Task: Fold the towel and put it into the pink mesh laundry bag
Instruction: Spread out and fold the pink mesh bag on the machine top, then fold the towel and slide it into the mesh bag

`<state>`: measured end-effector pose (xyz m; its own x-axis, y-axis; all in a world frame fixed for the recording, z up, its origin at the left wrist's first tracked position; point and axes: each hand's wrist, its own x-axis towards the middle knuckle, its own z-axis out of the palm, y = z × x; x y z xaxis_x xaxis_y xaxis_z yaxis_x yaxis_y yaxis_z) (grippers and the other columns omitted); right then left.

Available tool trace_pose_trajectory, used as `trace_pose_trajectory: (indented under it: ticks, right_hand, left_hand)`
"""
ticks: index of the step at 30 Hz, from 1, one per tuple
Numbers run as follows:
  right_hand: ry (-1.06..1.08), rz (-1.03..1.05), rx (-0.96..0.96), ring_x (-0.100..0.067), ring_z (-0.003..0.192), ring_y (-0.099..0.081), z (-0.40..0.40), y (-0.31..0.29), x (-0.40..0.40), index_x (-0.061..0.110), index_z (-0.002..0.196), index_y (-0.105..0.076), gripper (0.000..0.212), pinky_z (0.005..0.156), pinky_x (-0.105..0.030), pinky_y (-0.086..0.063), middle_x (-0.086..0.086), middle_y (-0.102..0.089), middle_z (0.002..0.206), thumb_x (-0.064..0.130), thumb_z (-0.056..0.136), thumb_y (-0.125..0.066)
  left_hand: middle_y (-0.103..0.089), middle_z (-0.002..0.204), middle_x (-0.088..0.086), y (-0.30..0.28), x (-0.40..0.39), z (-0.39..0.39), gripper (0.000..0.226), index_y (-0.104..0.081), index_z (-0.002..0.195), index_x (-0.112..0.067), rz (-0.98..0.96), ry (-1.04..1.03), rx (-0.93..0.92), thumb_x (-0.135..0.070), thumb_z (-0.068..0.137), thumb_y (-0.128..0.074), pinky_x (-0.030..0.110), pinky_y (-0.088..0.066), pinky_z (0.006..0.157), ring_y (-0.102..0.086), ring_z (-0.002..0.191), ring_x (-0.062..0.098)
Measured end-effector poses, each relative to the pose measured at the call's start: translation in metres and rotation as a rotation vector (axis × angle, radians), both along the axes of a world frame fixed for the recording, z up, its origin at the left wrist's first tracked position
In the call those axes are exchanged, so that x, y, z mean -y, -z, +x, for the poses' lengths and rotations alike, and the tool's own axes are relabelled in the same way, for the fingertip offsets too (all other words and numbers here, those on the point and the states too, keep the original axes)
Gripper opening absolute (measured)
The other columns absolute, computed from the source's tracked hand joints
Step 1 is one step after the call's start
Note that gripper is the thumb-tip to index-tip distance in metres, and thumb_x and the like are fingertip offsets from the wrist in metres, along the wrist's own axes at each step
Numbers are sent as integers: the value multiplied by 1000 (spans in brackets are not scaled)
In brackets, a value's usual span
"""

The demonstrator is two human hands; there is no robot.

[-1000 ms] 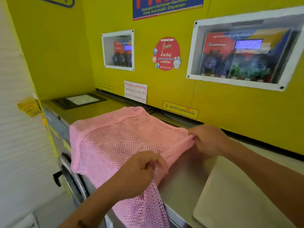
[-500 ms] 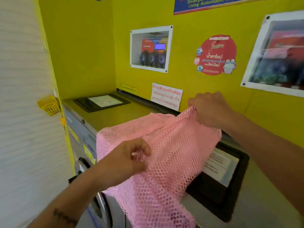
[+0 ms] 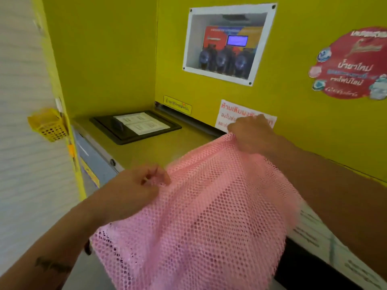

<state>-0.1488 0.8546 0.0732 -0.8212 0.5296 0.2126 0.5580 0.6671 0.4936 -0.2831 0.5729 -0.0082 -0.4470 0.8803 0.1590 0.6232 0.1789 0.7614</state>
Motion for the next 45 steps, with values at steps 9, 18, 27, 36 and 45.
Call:
trace_pose_trajectory:
  ticks: [9, 18, 27, 36, 45]
  right_hand:
    - [157, -21, -85, -35, 110, -53, -7, 22, -26, 18, 130, -49, 49, 90, -46, -43, -13, -53, 123, 33, 85, -63]
    - [218, -592, -78, -21, 110, -51, 105, 67, 32, 35, 128, -48, 40, 93, -40, -46, 3, -53, 124, 52, 92, -46]
    - [188, -550, -250, -23, 121, -49, 141, 69, 15, 27, 134, -47, 47, 99, -41, -44, -2, -51, 136, 46, 91, -47]
    - [200, -739, -237, -6, 123, -47, 292, 9, 38, 24, 137, -50, 42, 100, -25, -39, 12, -50, 133, 30, 96, -59]
    - [650, -753, -256, -16, 121, -53, 537, 4, 53, 44, 133, -46, 43, 97, -34, -45, 6, -50, 139, 42, 92, -60]
  left_hand:
    - [-14, 163, -7, 28, -78, 69, 58, -21, 149, -43, -209, 276, -527, -60, 94, -29, 51, 0, 121, -5, 150, 15]
    - [-10, 164, -2, 33, -124, 66, 62, -19, 152, -37, -282, 310, -593, -59, 95, -27, 51, 2, 121, -6, 150, 20]
    - [-49, 139, -5, 9, -147, 91, 47, -48, 138, -29, -104, 304, -534, -41, 93, -49, 43, -40, 107, -48, 123, 18]
    - [-66, 98, -12, -22, -132, 191, 27, -67, 111, -24, 378, 416, -377, -31, 88, -54, 35, -53, 82, -60, 90, 4]
    - [-56, 104, -23, -25, -127, 428, 25, -58, 114, -40, 248, 807, -326, -44, 90, -51, 33, -48, 91, -54, 99, 0]
